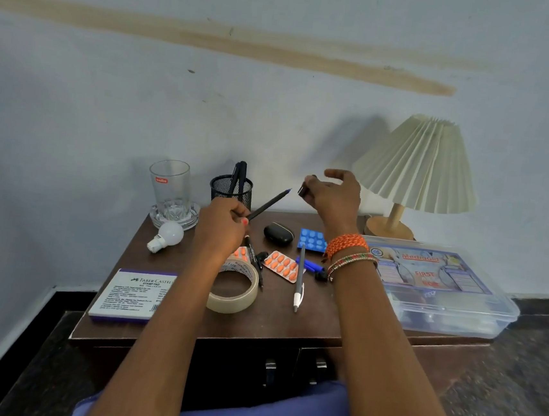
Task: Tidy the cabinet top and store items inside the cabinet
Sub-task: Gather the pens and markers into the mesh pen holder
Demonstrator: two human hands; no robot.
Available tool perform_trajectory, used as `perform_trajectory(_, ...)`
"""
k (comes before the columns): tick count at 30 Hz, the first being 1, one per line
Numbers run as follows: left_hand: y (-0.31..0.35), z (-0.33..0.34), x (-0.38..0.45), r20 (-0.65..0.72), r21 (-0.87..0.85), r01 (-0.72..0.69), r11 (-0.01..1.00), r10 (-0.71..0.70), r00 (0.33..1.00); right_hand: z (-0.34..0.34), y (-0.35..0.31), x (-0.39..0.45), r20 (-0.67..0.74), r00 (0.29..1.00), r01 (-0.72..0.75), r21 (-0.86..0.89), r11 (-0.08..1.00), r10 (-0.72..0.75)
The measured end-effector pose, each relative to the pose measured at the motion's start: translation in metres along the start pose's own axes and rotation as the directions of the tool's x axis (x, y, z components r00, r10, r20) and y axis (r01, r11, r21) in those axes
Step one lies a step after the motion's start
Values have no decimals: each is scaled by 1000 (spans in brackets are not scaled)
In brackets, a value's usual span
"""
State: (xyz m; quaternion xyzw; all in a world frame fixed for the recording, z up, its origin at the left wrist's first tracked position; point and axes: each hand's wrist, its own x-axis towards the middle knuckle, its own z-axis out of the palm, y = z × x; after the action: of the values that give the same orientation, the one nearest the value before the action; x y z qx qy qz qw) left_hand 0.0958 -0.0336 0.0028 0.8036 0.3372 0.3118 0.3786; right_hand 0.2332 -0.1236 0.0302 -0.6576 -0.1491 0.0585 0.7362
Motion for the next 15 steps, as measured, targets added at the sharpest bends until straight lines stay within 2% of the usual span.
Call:
perform_trajectory(2, -1, -4, -1, 4, -16, 7, 1000, -7, 1000, 3, -2, 0, 30, 997, -75, 193, 978, 71)
perform_trajectory(4, -1, -8, -2, 4, -27, 8, 1000, -8, 1000, 5, -3, -2, 63, 993, -115, 240, 964, 103)
perform_trajectory(15, -8, -23, -3, -19, 4, -9, 1000, 9, 1000, 22, -7, -17, 109, 988, -138, 265, 954, 113)
